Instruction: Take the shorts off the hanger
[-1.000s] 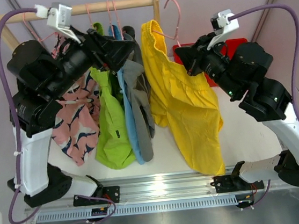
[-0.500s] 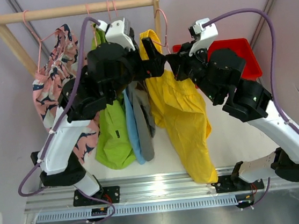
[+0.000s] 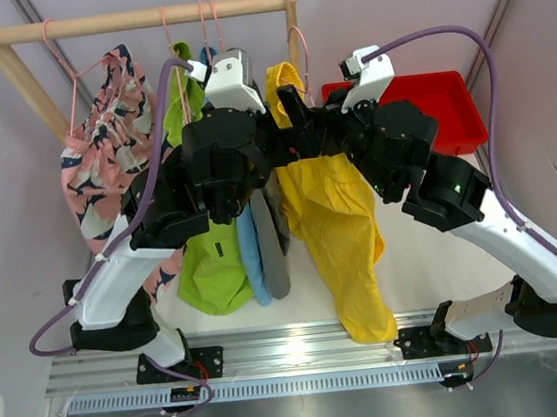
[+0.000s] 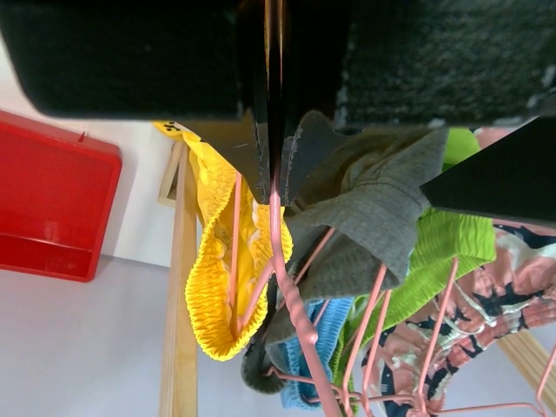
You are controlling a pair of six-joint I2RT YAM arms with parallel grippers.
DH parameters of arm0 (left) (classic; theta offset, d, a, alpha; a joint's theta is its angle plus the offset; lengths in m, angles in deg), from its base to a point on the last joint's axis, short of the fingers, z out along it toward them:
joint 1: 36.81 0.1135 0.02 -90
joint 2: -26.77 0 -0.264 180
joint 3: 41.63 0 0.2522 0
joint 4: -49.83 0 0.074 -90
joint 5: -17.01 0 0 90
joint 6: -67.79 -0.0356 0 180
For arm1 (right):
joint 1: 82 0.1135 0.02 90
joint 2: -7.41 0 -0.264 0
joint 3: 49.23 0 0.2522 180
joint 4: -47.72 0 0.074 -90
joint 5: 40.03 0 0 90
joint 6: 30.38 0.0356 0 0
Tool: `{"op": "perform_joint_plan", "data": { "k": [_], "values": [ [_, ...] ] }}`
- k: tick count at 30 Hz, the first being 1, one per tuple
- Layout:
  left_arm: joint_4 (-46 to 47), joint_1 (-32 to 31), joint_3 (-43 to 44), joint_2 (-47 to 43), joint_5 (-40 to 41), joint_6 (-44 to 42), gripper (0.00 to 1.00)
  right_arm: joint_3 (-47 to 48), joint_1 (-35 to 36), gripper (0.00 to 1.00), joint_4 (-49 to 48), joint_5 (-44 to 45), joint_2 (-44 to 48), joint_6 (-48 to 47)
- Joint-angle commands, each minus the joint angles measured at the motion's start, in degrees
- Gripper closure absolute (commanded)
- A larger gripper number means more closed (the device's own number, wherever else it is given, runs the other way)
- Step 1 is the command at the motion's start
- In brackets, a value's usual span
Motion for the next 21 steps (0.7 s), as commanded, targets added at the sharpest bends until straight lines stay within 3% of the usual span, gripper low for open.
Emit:
{"op": "perform_joint_plan", "data": {
  "k": [1, 5, 9, 13, 21],
  "values": [
    [2.04, -0.62, -2.15, -2.57, 2.38, -0.55, 0.05, 2.61, 0.41, 1.00, -5.67, 2.45, 1.37, -1.86],
    [5.64, -5.78, -8.59, -5.46, 1.68, -1.86, 0.07, 8.94, 0.32, 1.00, -4.97, 3.24, -0.91, -5.37],
    [4.59, -13.61, -8.94, -4.25, 4.22, -2.48, 0.06, 13.51, 0.14, 1.00, -6.11, 4.82, -3.37, -10.55],
    [0.91, -20.02, -9.64, -1.79, 5.36, 2.34, 0.03, 17.11, -2.22, 1.00, -6.90, 4.65, -6.09, -11.53],
    [6.26, -25.31, -13.60, -0.20, 6.16, 0.95, 0.01, 20.72, -5.30, 1.00, -6.73, 2.54, -9.44, -10.13]
  ]
}}
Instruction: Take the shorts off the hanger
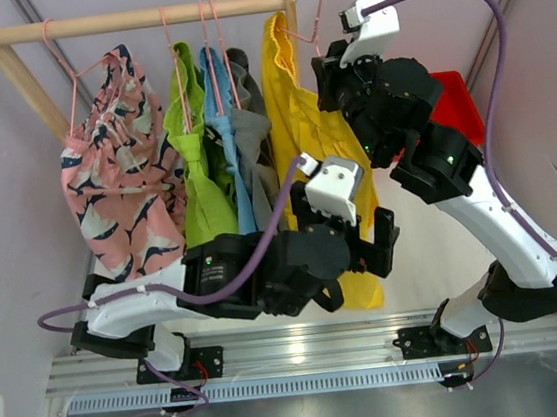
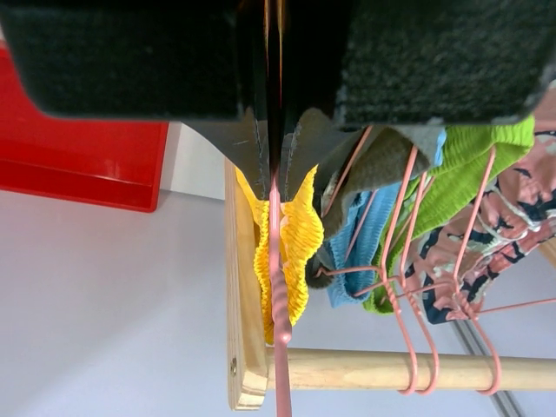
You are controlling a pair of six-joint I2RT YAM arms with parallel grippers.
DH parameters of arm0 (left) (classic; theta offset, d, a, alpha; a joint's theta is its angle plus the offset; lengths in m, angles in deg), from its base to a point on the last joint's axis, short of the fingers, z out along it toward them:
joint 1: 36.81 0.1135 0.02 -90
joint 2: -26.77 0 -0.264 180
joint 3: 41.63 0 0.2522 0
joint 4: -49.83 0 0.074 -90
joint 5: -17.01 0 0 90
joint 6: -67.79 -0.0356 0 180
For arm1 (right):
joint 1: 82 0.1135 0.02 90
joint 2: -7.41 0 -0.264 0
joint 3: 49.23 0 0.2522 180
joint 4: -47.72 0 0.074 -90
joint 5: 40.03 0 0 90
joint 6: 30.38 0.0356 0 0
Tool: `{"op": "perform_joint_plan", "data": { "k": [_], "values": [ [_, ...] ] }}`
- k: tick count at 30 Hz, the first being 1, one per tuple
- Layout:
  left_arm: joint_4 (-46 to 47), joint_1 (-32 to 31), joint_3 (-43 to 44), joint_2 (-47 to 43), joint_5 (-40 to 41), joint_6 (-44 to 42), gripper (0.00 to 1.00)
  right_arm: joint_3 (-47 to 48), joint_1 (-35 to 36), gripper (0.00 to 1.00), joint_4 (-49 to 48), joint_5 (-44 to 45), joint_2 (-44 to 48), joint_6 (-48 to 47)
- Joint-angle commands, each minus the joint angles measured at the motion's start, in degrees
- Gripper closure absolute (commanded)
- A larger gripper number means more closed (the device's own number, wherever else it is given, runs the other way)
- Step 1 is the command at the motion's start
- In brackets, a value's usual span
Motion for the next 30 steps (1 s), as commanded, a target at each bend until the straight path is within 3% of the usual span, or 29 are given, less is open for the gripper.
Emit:
{"op": "perform_joint_plan", "data": {
  "k": [1, 4, 10, 14, 16, 19, 23, 28, 30],
  "values": [
    [2.81, -1.05, -0.55, 0.91, 1.39, 0.18, 0.01, 4.90, -1.02, 1.00, -4.48, -0.15, -1.30, -0.77],
    [2.81, -1.23, -2.31, 2.41, 4.28, 0.45, 0.02, 7.72, -1.02, 1.00, -2.90, -0.32, -2.80, -0.25],
    [4.21, -0.44, -7.67, 3.12, 17.38, 0.45, 0.08, 8.78, -0.67, 1.00, -0.87, -1.20, -1.84, 1.95],
    [5.35, 2.80, -10.66, 2.59, 18.10, 1.24, 0.45, 8.86, -0.58, 1.00, 0.18, -1.82, 0.00, 2.65],
    [6.14, 4.30, -12.24, 2.68, 16.60, 0.54, 0.52, 8.86, -0.58, 1.00, 0.53, -2.08, 0.53, 4.32],
    [9.13, 5.97, -13.39, 3.55, 16.42, -2.18, 1.00, 9.91, -0.67, 1.00, 0.80, -2.52, 0.79, 4.59],
    [9.58, 4.67, -14.00, 4.26, 16.16, -3.86, 1.00, 13.95, -2.95, 1.00, 1.94, -2.78, -1.66, 3.27],
    [4.05, 1.15, -24.17, 3.03, 14.32, 7.79, 1.00, 26.15, -12.35, 1.00, 6.51, -9.19, -7.98, 5.47],
    [2.55, 0.27, -27.69, 3.20, 13.00, 13.68, 1.00, 25.83, -15.68, 1.00, 5.55, -11.21, -7.91, 6.78]
  ]
}}
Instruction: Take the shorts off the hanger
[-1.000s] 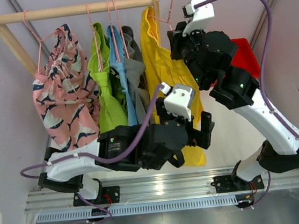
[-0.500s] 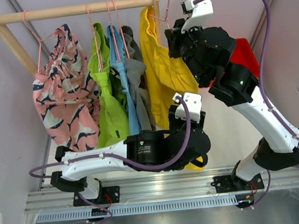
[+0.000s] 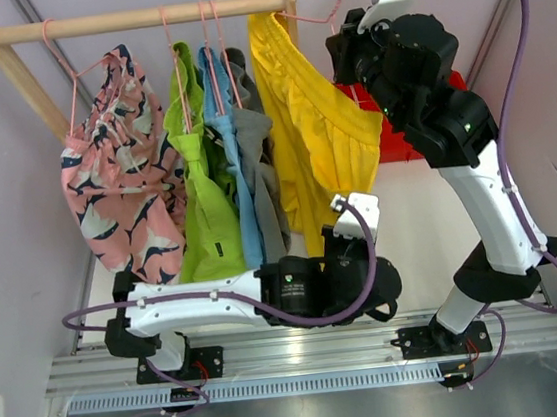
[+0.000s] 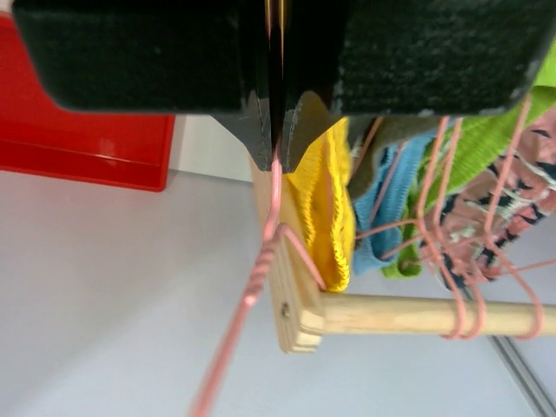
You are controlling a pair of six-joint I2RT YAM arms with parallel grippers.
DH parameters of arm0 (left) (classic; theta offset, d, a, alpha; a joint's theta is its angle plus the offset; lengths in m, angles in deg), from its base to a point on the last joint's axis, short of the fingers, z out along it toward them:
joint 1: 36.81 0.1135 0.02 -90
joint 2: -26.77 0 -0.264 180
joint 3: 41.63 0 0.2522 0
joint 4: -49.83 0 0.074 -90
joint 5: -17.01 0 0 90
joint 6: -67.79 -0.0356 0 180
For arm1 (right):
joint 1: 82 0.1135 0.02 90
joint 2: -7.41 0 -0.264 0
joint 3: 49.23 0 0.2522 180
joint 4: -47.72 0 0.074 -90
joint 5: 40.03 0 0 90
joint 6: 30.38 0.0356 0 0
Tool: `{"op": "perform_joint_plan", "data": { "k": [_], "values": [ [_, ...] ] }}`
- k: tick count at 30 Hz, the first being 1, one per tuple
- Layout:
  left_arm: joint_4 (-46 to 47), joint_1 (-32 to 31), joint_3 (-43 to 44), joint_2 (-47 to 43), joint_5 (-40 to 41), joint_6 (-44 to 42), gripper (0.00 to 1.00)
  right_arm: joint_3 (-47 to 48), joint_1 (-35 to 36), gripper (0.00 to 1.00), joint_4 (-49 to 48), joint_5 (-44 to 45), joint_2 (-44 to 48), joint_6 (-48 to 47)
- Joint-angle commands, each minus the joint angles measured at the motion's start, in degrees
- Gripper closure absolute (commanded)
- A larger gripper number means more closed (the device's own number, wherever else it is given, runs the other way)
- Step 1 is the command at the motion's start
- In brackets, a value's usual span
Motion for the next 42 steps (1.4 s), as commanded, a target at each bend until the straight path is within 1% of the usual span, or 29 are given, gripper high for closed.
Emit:
{"op": "perform_joint_plan", "data": {
  "k": [1, 3, 4, 6, 8, 9, 12, 14, 16, 17, 19, 20, 21, 22, 23, 24, 25, 27, 28, 29, 30, 31, 32, 33, 34, 35, 38, 40, 42],
  "values": [
    [-10.12, -2.23, -7.51, 0.71, -2.22, 11.87, 1.00, 6.28, -6.34, 1.00, -10.13, -1.99, 1.21, 2.04],
    [-11.90, -3.72, -9.45, 1.85, -1.87, 16.18, 1.00, 6.81, -8.28, 1.00, -9.34, -3.14, 0.77, 3.98],
    [-13.99, -3.99, -9.98, 2.29, -1.86, 17.59, 1.00, 6.90, -9.59, 1.00, -9.42, -4.10, 0.68, 4.42],
    [-15.16, -3.99, -9.99, 3.52, -0.82, 19.27, 1.00, 6.64, -10.30, 1.00, -9.07, -4.37, 0.85, 4.94],
    [-12.81, -3.81, -9.98, 3.70, -0.28, 17.88, 1.00, 6.90, -11.09, 1.00, -9.24, -4.64, 0.94, 4.86],
    [-10.87, -3.73, -10.94, 3.70, -1.24, 15.44, 1.00, 7.25, -11.71, 1.00, -9.51, -4.73, 1.03, 5.30],
    [-4.18, -4.51, -14.46, 4.58, -4.75, 13.31, 1.00, 8.57, -14.87, 1.00, -10.30, -7.01, 1.38, 6.35],
    [-4.17, -5.30, -15.00, 5.98, -5.20, 14.26, 1.00, 8.31, -16.36, 1.00, -9.95, -8.06, 1.73, 6.88],
    [-6.70, -5.22, -12.38, 8.70, -5.38, 16.28, 0.99, 7.26, -16.81, 1.00, -9.42, -8.33, 2.61, 7.67],
    [-8.55, -4.96, -9.49, 9.50, -4.86, 16.90, 0.93, 6.47, -16.81, 1.00, -8.99, -8.94, 2.96, 7.93],
    [-10.85, -3.65, -5.44, 10.64, -2.67, 14.98, 0.73, 4.71, -16.72, 1.00, -8.37, -9.47, 4.02, 8.29],
    [-10.50, -2.77, -3.07, 10.38, -2.39, 11.23, 0.72, 4.62, -16.81, 1.00, -6.80, -9.73, 4.28, 8.37],
    [-7.80, -1.71, -2.26, 9.86, -2.57, 8.50, 0.69, 4.71, -16.72, 1.00, -5.74, -10.00, 4.63, 8.29],
    [-6.30, 1.17, -0.42, 8.03, -3.26, 6.12, 0.59, 4.79, -16.72, 1.00, -4.16, -9.91, 5.85, 8.20],
    [-4.63, 2.85, 1.42, 6.88, -5.88, 0.96, 0.42, 4.79, -16.81, 1.00, 0.20, -9.74, 6.74, 8.03],
    [-2.26, 4.43, 2.05, 5.47, -8.08, -2.22, 0.10, 4.79, -16.72, 1.00, 2.68, -9.39, 7.88, 8.29],
    [0.63, 6.97, 4.23, 4.33, -9.84, -4.08, 0.01, 3.23, -16.72, 1.00, 5.23, -8.25, 11.02, 8.64],
    [1.10, 8.22, 8.81, 2.21, -11.27, -8.73, 0.01, -2.20, -16.72, 1.00, 8.67, -7.45, 15.86, 10.39],
    [0.41, 8.31, 12.91, 2.12, -11.36, -10.50, 0.00, -8.68, -16.64, 1.00, 8.95, -7.80, 21.11, 11.01],
    [-1.25, 8.32, 18.17, 2.99, -12.58, -11.82, 0.01, -10.22, -16.63, 1.00, 11.65, -8.06, 22.81, 11.45],
    [-3.53, 8.32, 21.18, 3.70, -13.72, -11.57, 0.01, -11.02, -16.72, 1.00, 13.76, -8.15, 23.96, 12.32],
    [-8.43, 8.32, 30.53, 4.66, -15.04, -11.31, 0.01, -11.20, -16.55, 1.00, 16.13, -9.20, 24.93, 12.42],
    [-10.39, 8.32, 33.05, 5.71, -17.57, -10.44, 0.01, -10.85, -16.63, 1.00, 21.55, -9.73, 25.63, 12.24],
    [-11.63, 8.32, 34.91, 5.64, -18.47, -9.91, 0.01, -10.76, -16.63, 1.00, 23.87, -9.82, 25.73, 12.50],
    [-12.16, 8.32, 36.14, 4.85, -19.26, -9.38, 0.01, -11.11, -16.55, 1.00, 25.80, -9.91, 26.16, 12.77],
    [-10.60, 8.32, 34.68, 3.63, -19.96, -9.11, 0.01, -13.99, -16.55, 1.00, 26.61, -10.09, 27.56, 13.03],
    [-5.95, 8.32, 29.49, -2.52, -22.51, -9.20, 0.01, -22.07, -16.63, 1.00, 22.14, -12.10, 32.22, 14.52],
    [-4.62, 8.32, 28.51, -3.24, -23.40, -9.72, 0.01, -22.63, -16.55, 1.00, 22.04, -12.98, 32.23, 15.58],
    [-5.92, 8.40, 29.64, -2.11, -22.87, -9.73, 0.01, -22.80, -16.63, 1.00, 21.96, -14.74, 31.62, 15.93]
  ]
}}
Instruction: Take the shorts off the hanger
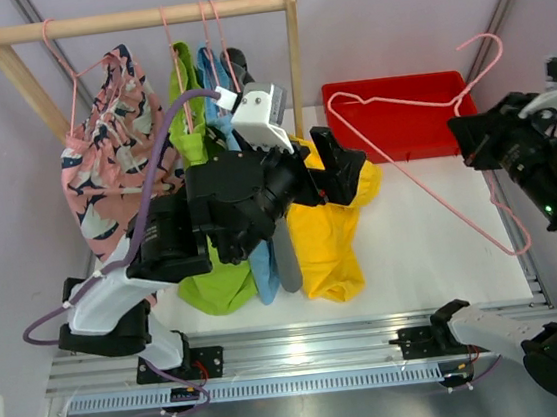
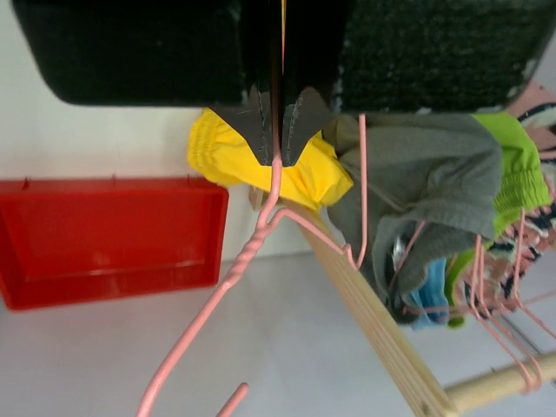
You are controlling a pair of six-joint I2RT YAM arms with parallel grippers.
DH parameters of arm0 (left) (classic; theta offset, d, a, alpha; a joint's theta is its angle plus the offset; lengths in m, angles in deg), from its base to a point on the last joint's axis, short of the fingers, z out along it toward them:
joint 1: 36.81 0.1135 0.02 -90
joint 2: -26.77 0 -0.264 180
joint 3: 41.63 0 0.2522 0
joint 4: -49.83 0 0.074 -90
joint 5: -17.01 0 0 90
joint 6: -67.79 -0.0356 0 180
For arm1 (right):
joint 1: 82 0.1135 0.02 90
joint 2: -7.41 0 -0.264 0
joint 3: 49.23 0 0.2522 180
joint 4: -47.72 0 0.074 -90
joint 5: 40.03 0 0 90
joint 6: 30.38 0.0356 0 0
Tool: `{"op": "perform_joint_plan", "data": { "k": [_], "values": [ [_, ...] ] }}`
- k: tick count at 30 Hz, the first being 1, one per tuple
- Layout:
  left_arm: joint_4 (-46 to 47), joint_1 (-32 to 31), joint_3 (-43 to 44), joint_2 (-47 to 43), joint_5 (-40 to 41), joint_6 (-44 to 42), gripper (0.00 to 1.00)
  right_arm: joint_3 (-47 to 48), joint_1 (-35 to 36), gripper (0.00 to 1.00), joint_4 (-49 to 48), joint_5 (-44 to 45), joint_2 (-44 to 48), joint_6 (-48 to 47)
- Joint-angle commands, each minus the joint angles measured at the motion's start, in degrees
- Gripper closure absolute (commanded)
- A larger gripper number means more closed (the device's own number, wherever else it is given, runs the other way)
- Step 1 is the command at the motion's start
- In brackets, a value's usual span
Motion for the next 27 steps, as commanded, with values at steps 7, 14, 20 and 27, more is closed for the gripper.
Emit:
{"op": "perform_joint_plan", "data": {
  "k": [7, 14, 20, 27],
  "values": [
    [1.23, 0.56, 3.83, 2.84, -5.05, 1.59, 0.00, -7.88, 1.01, 1.00, -7.55, -0.62, -2.06, 3.92],
    [1.67, 0.82, 5.16, 6.61, -4.70, 0.45, 0.01, -10.00, 13.74, 1.00, -16.44, 10.18, -7.85, 3.75],
    [2.02, 0.30, 5.69, 8.29, -3.82, 0.36, 0.01, -5.08, 19.81, 1.00, -17.94, 17.21, -14.97, 4.10],
    [-0.35, -0.41, 5.60, 10.14, 0.83, 0.89, 0.02, -3.76, 21.57, 1.00, -19.34, 19.60, -17.61, 5.07]
  ]
}}
